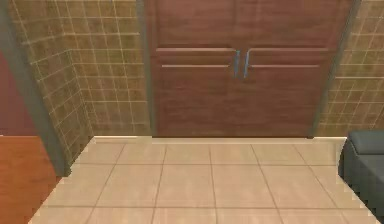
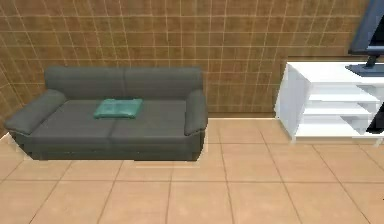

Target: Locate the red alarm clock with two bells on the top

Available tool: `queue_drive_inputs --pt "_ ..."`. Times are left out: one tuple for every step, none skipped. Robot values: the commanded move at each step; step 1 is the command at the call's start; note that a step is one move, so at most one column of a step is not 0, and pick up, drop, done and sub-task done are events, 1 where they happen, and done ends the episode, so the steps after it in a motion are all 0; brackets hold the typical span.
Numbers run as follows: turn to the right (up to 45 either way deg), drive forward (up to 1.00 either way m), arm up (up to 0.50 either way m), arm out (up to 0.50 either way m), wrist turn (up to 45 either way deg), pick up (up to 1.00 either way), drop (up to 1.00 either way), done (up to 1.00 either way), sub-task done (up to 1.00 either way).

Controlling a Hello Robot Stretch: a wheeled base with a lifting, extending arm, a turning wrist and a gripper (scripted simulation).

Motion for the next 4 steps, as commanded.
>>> queue_drive_inputs --pt "-45.0 0.00 0.00 0.00 0.0 0.00 0.00 0.00 0.00" --pt "0.0 1.00 0.00 0.00 0.0 0.00 0.00 0.00 0.00" --pt "-6.0 0.00 0.00 0.00 0.0 0.00 0.00 0.00 0.00" --pt "0.0 0.55 0.00 0.00 0.0 0.00 0.00 0.00 0.00"
